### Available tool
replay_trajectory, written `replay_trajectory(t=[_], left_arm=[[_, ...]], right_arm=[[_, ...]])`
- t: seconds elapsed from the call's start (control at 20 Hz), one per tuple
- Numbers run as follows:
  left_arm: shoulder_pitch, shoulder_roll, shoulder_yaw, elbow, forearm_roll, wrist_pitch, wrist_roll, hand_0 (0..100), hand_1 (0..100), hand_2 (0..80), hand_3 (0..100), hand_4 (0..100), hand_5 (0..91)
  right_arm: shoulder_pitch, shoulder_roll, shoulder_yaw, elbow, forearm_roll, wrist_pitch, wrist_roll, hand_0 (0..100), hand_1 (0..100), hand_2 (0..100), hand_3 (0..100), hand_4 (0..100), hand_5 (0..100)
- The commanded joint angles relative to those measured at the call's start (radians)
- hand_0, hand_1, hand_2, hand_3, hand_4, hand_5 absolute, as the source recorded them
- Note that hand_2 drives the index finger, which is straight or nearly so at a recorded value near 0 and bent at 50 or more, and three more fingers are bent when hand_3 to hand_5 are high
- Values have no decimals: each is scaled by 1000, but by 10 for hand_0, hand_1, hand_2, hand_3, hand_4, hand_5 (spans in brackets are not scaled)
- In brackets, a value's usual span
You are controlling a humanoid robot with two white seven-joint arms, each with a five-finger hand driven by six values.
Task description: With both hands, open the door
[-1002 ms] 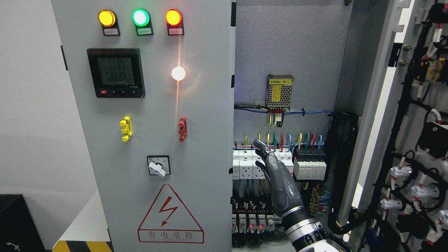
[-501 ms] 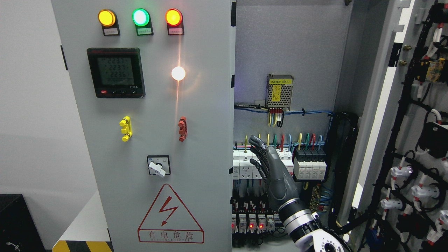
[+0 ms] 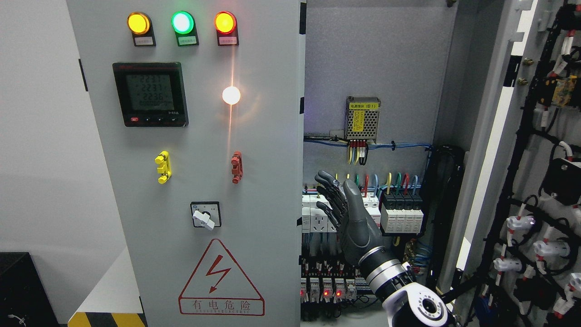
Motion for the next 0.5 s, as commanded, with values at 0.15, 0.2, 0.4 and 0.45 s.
replay_trajectory(t=[0.15, 0.2, 0.4, 0.45], left_arm=[[0, 0, -1, -20, 0, -1, 0, 0, 0, 0, 0, 0, 0], [1, 0, 1, -20, 0, -1, 0, 0, 0, 0, 0, 0, 0], [1, 0, 1, -20, 0, -1, 0, 0, 0, 0, 0, 0, 0], [0, 0, -1, -18, 0, -1, 0, 0, 0, 0, 0, 0, 0]], right_arm=[[-42, -36, -9, 80, -24, -1, 45, 0, 0, 0, 0, 0, 0], [-45, -36, -8, 84, -34, -1, 55, 0, 0, 0, 0, 0, 0], [-53, -36, -9, 92, -67, -1, 67, 0, 0, 0, 0, 0, 0], [-54, -36, -9, 95, -68, -1, 67, 0, 0, 0, 0, 0, 0]])
